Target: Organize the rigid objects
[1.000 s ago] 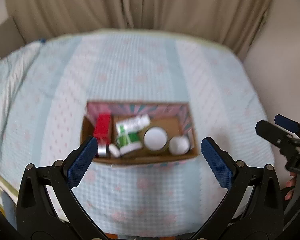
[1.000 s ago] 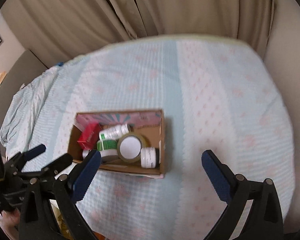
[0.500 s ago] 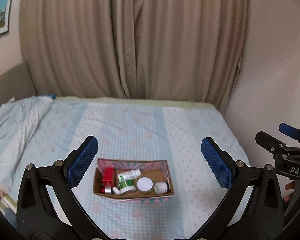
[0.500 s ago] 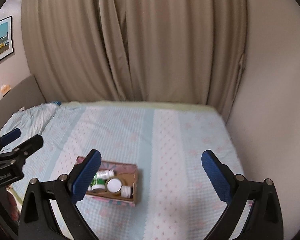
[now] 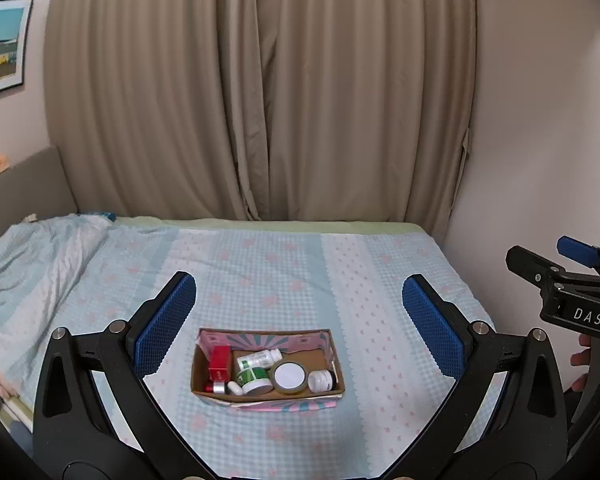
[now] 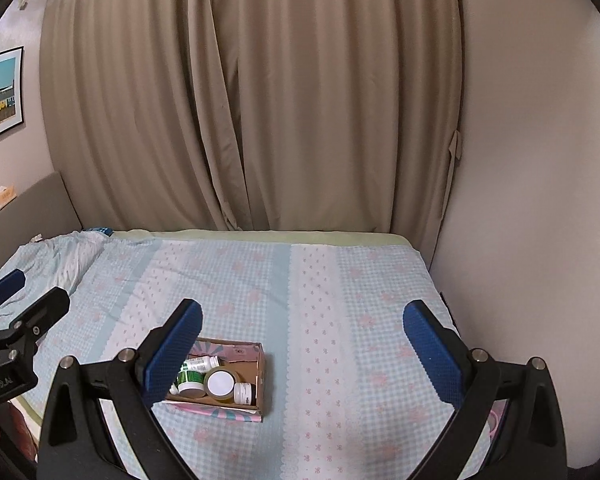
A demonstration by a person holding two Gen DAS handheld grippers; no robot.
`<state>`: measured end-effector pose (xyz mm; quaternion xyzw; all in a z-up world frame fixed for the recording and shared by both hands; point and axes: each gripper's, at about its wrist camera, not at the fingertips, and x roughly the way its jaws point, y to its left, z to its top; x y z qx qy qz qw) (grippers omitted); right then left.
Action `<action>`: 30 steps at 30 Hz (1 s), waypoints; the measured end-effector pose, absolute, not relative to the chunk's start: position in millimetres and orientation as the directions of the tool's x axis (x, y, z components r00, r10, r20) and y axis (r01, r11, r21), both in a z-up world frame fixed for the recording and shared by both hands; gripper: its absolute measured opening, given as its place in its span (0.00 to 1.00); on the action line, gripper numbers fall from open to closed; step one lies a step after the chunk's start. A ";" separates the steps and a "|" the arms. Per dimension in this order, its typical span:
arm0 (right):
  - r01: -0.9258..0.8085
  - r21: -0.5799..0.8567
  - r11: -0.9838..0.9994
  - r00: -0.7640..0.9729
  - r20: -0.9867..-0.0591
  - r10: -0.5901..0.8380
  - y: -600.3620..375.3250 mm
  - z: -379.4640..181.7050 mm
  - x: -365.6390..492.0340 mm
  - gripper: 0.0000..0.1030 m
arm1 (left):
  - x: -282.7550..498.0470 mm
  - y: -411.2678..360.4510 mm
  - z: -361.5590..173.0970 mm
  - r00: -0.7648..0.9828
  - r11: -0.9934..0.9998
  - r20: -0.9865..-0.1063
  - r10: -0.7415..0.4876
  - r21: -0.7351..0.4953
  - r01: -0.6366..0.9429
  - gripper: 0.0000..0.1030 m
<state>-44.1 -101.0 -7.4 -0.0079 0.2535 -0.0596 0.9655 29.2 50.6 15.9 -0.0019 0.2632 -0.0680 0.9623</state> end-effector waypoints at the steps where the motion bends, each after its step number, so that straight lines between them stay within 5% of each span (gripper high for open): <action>1: 0.112 -0.042 0.993 0.866 -0.486 -0.119 -101.2 -7.0 -45.1 0.97 | 30.2 50.2 14.1 0.853 0.991 -0.506 -0.132 -0.039 0.130 1.00; 30: 0.131 -0.027 0.991 0.868 -0.480 -0.128 -104.0 0.1 -60.0 0.97 | 14.7 42.5 18.4 0.863 0.989 -0.486 -0.134 -0.012 0.148 1.00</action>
